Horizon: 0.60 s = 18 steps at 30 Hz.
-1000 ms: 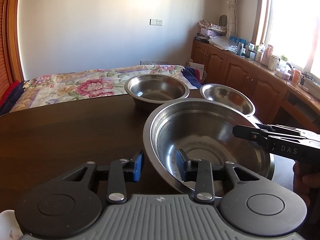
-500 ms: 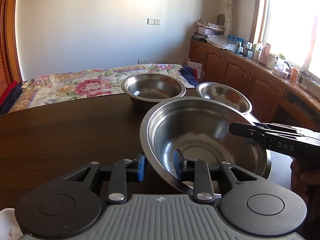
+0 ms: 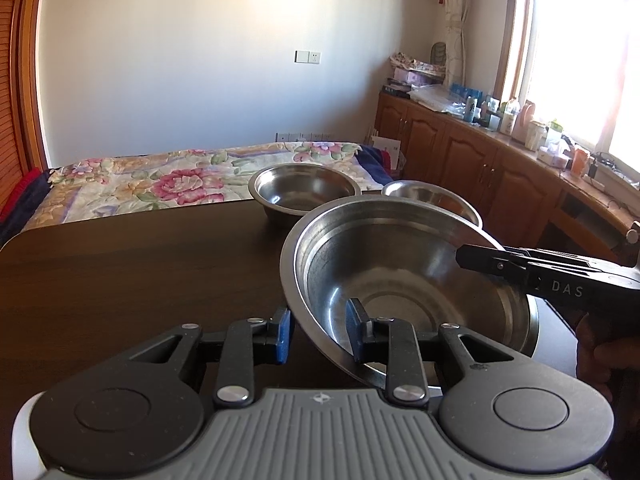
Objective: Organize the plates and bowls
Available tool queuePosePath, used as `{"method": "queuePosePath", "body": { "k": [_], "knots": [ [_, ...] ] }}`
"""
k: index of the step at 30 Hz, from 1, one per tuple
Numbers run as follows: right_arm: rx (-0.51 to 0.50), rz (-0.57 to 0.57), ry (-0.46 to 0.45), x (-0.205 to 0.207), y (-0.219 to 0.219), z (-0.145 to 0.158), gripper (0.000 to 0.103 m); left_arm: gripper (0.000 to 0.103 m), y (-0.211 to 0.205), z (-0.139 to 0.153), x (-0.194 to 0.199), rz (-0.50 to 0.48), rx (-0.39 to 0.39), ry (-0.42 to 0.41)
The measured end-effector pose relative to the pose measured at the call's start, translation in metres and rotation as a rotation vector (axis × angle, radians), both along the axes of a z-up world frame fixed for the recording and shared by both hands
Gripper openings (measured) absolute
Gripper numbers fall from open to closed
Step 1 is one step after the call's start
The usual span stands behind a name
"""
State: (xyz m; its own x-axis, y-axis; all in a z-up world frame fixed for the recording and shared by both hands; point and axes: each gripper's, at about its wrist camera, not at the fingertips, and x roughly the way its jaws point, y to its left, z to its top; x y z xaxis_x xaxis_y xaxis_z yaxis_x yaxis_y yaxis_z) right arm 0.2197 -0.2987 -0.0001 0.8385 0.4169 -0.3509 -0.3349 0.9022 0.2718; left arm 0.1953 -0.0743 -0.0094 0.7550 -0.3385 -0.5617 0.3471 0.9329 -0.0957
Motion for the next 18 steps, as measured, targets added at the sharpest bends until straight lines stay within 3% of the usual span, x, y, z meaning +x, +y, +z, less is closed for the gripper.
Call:
{"method": "queuePosePath", "body": {
  "k": [18],
  "knots": [
    [-0.038, -0.044, -0.013, -0.057, 0.005, 0.005, 0.023, 0.03, 0.007, 0.003, -0.066, -0.051, -0.018, -0.034]
  ]
}}
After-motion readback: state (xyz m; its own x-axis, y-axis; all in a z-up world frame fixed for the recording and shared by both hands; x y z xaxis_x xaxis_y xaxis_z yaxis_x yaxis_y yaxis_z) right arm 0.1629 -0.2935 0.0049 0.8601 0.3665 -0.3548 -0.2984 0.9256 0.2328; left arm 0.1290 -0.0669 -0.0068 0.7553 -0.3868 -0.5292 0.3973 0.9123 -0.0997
